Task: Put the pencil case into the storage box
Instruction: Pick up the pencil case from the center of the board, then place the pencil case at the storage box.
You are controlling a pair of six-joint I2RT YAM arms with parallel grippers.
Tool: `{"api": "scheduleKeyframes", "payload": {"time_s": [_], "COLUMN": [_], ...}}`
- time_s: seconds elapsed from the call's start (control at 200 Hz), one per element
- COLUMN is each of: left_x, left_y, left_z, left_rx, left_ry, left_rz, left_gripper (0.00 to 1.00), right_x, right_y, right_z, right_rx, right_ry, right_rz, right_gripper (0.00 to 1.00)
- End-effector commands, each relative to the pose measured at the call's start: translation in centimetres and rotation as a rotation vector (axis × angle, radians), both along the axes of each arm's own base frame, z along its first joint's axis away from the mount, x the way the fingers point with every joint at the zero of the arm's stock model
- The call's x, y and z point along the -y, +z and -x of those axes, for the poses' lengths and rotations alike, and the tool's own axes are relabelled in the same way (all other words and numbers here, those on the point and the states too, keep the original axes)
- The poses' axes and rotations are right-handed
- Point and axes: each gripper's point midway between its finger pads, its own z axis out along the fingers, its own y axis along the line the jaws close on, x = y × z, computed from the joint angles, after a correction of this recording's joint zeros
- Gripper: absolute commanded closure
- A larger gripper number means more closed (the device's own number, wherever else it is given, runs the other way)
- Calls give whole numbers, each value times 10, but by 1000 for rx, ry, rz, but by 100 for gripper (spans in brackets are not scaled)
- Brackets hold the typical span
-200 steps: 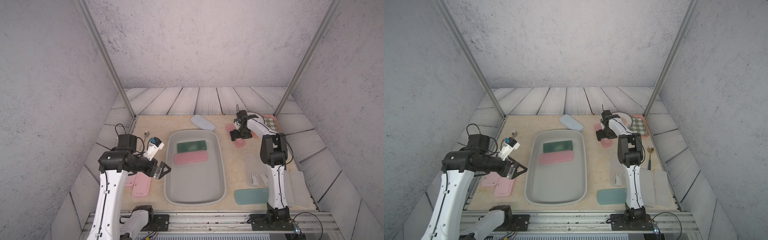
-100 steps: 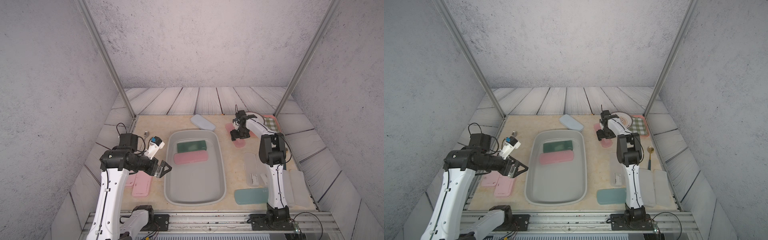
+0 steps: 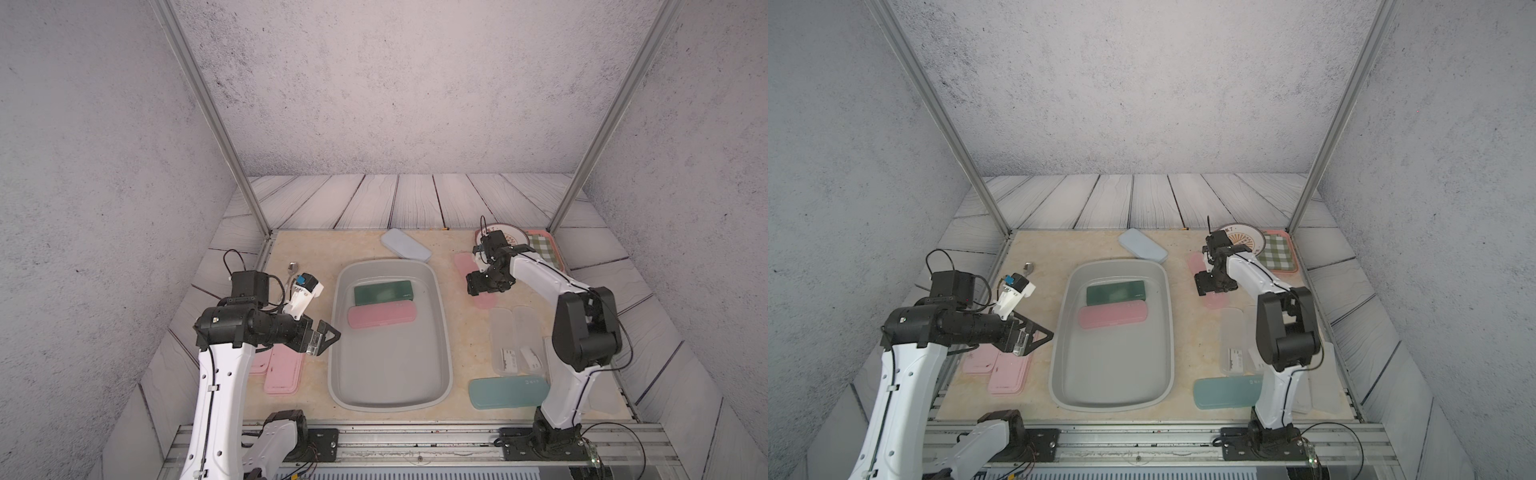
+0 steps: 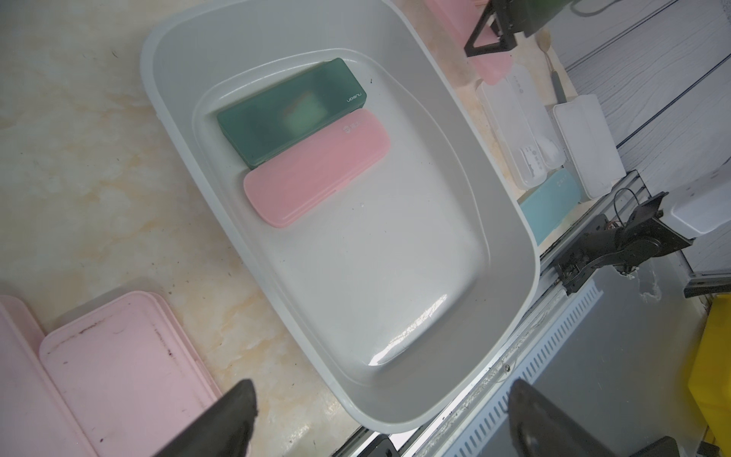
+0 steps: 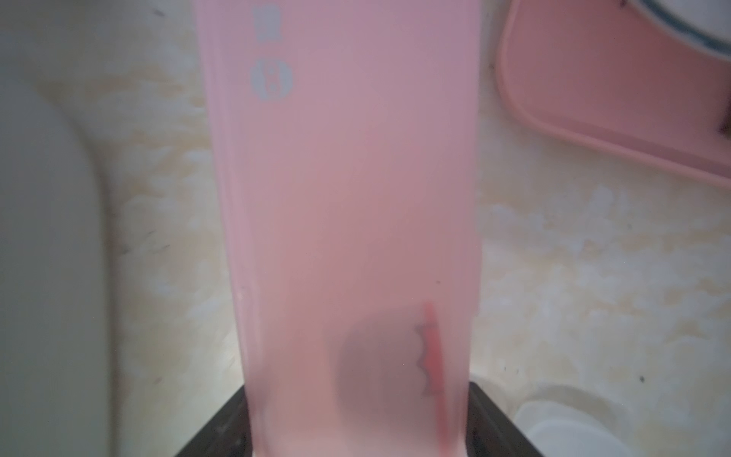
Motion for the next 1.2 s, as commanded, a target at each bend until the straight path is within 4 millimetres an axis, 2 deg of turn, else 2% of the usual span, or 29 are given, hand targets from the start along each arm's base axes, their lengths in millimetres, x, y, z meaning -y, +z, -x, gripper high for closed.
{"api": "scheduleKeyframes", "payload": {"time_s": [0.0, 0.11, 0.235, 0.365, 0.47, 0.631, 0.796, 0.971, 1.196], "left_x": [0, -1, -3, -25, -39, -44, -42, -38, -34], "left_y": [1, 3, 4, 11, 31, 52, 43, 35, 37], "left_z": [1, 2, 3, -4, 6, 26, 30, 32, 31], "left_rx": [6, 17, 23, 92, 144, 174, 154, 141, 148], "left_ry": [11, 16, 29, 153, 193, 192, 225, 239, 234], "left_rz": [17, 16, 7, -85, -175, -231, -184, -137, -100], "left_gripper": [0, 0, 0, 0, 0, 0, 0, 0, 0], "right_x": [-31, -57, -108, -151, -179, -209, -226, -240, -257], "right_y": [62, 87, 101, 98, 80, 39, -7, -50, -67], "right_z": [34, 72, 104, 114, 122, 128, 122, 123, 128], "right_rx": [123, 172, 236, 242, 222, 179, 131, 112, 135], "right_ry": [82, 225, 431, 566, 694, 889, 1036, 1177, 1262], "right_rz": [-140, -165, -139, -112, -48, 59, 154, 264, 301], "right_gripper": [30, 30, 30, 30, 30, 29, 29, 28, 27]}}
